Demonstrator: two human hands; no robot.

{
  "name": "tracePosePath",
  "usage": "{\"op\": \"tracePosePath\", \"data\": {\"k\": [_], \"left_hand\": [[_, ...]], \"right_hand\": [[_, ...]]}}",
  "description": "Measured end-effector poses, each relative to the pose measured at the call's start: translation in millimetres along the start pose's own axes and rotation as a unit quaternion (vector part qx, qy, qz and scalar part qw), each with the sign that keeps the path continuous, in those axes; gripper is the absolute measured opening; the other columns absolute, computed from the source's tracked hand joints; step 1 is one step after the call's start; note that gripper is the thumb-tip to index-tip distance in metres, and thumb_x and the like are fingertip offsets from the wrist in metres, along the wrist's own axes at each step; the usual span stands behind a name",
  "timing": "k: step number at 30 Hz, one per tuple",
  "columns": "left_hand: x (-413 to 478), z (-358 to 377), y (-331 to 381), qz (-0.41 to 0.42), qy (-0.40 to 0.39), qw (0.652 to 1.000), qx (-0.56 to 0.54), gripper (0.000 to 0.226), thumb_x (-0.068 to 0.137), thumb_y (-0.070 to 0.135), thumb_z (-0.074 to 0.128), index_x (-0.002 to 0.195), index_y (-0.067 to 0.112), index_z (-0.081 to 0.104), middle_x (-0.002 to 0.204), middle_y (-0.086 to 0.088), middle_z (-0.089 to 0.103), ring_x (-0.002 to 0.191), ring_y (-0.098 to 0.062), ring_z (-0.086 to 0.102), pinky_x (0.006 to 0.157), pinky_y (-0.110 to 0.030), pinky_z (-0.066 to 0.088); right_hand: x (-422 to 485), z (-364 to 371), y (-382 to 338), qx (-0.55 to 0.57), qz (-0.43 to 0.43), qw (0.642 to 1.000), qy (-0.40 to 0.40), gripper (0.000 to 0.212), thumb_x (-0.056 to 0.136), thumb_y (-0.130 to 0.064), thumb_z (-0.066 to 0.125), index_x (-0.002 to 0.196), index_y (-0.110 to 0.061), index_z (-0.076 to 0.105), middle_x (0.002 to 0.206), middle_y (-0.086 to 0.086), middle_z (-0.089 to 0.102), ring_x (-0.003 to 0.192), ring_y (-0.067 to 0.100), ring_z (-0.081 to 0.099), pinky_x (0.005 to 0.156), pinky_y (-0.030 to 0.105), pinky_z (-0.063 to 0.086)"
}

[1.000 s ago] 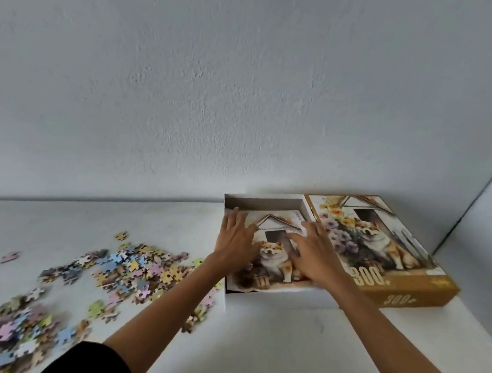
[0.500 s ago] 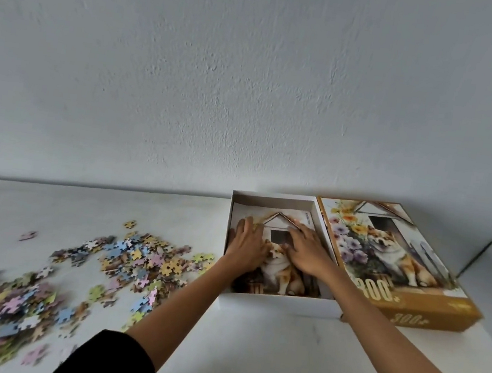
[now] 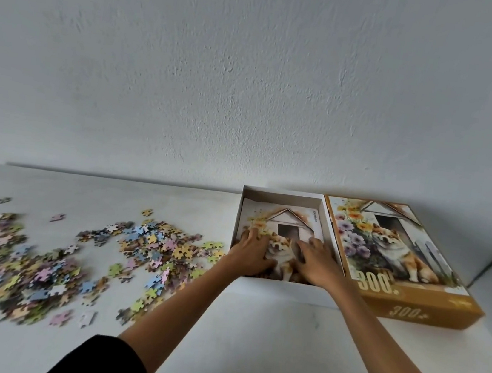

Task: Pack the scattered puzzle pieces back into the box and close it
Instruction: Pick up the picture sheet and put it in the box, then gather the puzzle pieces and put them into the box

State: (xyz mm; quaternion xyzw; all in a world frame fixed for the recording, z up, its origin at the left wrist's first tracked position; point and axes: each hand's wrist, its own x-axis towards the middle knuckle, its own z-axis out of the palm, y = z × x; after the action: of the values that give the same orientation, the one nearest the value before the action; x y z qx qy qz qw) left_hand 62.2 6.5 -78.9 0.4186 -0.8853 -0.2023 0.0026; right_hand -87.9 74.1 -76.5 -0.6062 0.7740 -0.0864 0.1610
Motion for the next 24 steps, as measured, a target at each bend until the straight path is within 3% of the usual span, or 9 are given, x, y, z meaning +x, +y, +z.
{"op": "tracePosePath", "data": {"k": [3,7,12,16,24], "left_hand": [[-4,1,2,0.009,0.028,1.0,-0.002,0.054,0.089,0.033,0.051,0.134,0.008,0.034,0.146,-0.02,0.022,0.136,-0.038,0.02,0.108,-0.049,0.031],[-9,-10,8,0.039,0.096,0.994,-0.023,0.046,0.088,0.022,0.054,0.13,0.006,0.041,0.141,-0.019,0.031,0.13,-0.037,0.031,0.105,-0.046,0.038],[-21,-37,3,0.082,0.181,0.98,-0.023,0.043,0.089,0.017,0.054,0.129,0.004,0.044,0.132,-0.019,0.045,0.121,-0.034,0.043,0.096,-0.042,0.043],[-36,-61,-23,0.082,0.242,0.966,-0.027,0.042,0.088,0.018,0.056,0.127,0.004,0.048,0.129,-0.019,0.05,0.119,-0.034,0.048,0.095,-0.04,0.042],[-74,-102,-118,0.054,0.279,0.958,-0.022,0.039,0.09,0.022,0.054,0.126,0.009,0.05,0.126,-0.015,0.054,0.117,-0.03,0.049,0.094,-0.039,0.045]], "right_hand": [[-5,-5,-4,0.021,-0.001,1.0,0.009,0.032,0.086,-0.017,0.051,0.116,-0.008,0.048,0.123,0.019,0.044,0.121,0.037,0.039,0.097,0.038,0.033],[-11,-12,-10,0.038,-0.01,0.998,0.055,0.046,0.088,-0.02,0.052,0.131,-0.01,0.042,0.136,0.019,0.043,0.127,0.036,0.038,0.103,0.042,0.033],[-14,-25,-32,0.095,-0.034,0.986,0.132,0.044,0.086,-0.015,0.057,0.128,-0.007,0.047,0.132,0.019,0.049,0.122,0.036,0.044,0.101,0.04,0.037],[-12,-31,-66,0.121,-0.073,0.975,0.174,0.045,0.084,-0.015,0.06,0.127,-0.008,0.05,0.13,0.019,0.053,0.123,0.034,0.045,0.1,0.04,0.039],[8,-17,-172,0.124,-0.14,0.963,0.195,0.043,0.085,-0.017,0.059,0.126,-0.007,0.051,0.132,0.017,0.052,0.123,0.031,0.046,0.103,0.037,0.035]]}}
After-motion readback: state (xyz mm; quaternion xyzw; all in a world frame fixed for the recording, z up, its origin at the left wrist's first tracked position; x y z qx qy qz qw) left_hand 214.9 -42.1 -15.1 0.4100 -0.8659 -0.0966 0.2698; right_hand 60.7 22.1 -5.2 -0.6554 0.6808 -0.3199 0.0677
